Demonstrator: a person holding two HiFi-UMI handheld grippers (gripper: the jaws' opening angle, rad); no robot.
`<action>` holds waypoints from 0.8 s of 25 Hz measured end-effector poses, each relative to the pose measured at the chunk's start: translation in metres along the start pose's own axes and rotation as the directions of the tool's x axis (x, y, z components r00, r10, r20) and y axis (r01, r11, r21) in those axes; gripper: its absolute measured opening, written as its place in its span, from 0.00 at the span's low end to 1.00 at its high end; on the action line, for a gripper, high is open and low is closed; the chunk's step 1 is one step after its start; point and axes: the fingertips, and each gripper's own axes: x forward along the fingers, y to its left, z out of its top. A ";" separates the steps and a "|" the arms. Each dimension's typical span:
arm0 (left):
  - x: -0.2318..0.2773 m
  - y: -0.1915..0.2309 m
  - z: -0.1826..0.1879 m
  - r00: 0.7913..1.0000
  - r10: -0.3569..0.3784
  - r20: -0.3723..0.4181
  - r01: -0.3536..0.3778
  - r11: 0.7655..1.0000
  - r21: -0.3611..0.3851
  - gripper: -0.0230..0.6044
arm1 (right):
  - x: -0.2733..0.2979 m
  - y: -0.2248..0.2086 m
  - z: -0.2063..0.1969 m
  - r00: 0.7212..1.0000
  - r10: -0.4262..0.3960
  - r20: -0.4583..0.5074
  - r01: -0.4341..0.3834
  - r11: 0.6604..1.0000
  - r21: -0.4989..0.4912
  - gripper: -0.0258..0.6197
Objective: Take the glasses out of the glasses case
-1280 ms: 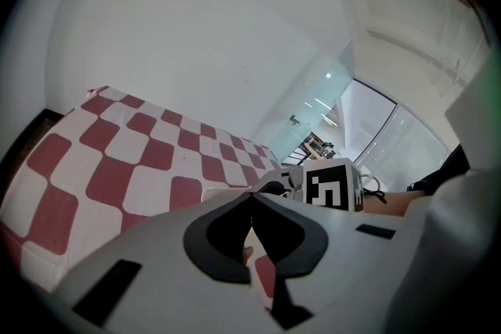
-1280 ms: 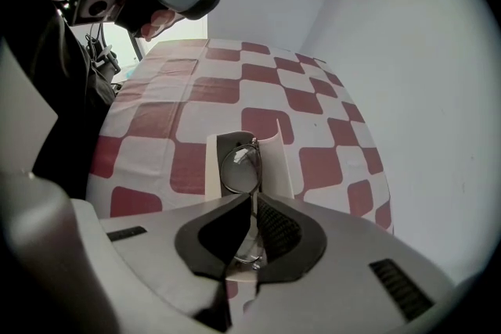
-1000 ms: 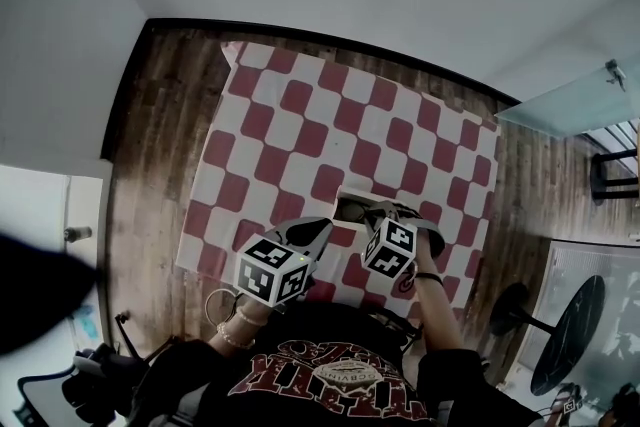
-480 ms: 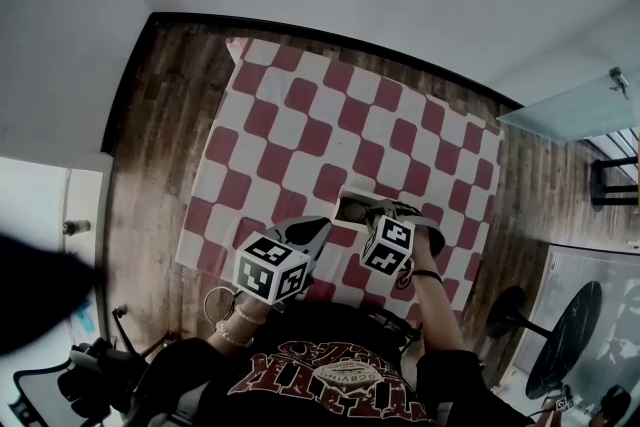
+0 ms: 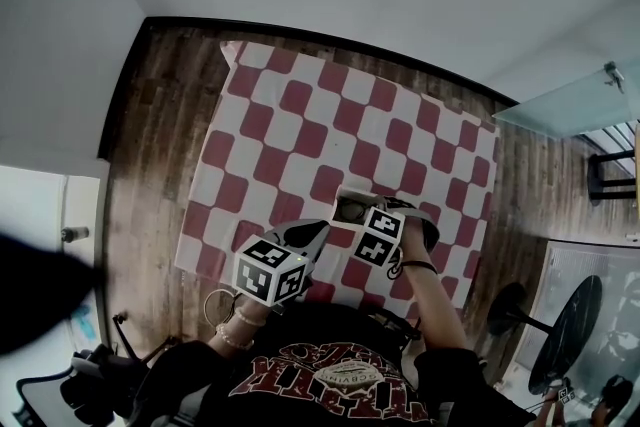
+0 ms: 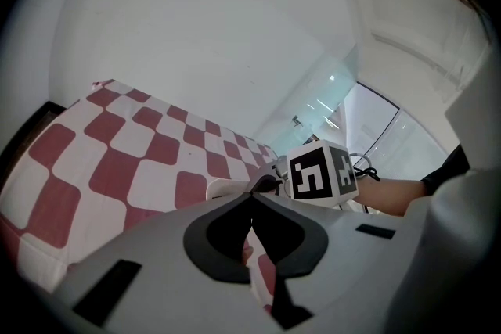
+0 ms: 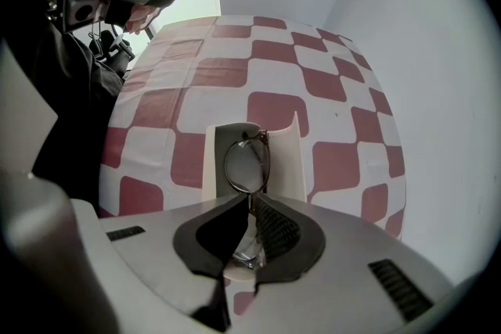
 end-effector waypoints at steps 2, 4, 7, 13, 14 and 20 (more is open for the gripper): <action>0.000 0.000 0.000 1.000 -0.004 0.000 0.004 1.000 -0.001 0.05 | -0.001 -0.001 0.000 1.000 -0.010 0.024 0.010 1.000 0.005 0.11; -0.001 0.000 -0.001 1.000 -0.005 -0.002 0.005 1.000 0.000 0.05 | -0.003 -0.001 0.000 0.998 -0.031 0.060 0.030 0.999 0.023 0.10; -0.003 0.000 -0.001 1.000 -0.001 -0.015 0.001 1.000 0.017 0.05 | -0.003 -0.002 -0.003 0.994 -0.064 0.091 0.060 0.997 0.046 0.09; -0.007 -0.002 -0.008 1.000 0.003 -0.030 -0.002 1.000 0.025 0.05 | -0.002 -0.001 -0.004 0.993 -0.087 0.080 0.085 0.996 0.021 0.09; -0.007 -0.003 -0.009 1.000 0.003 -0.029 -0.002 1.000 0.024 0.05 | -0.002 -0.001 -0.004 0.993 -0.088 0.079 0.087 0.996 0.017 0.09; -0.010 -0.003 -0.013 0.999 0.019 -0.036 -0.018 0.999 0.046 0.05 | -0.004 -0.002 -0.004 0.991 -0.104 0.079 0.104 0.995 0.003 0.09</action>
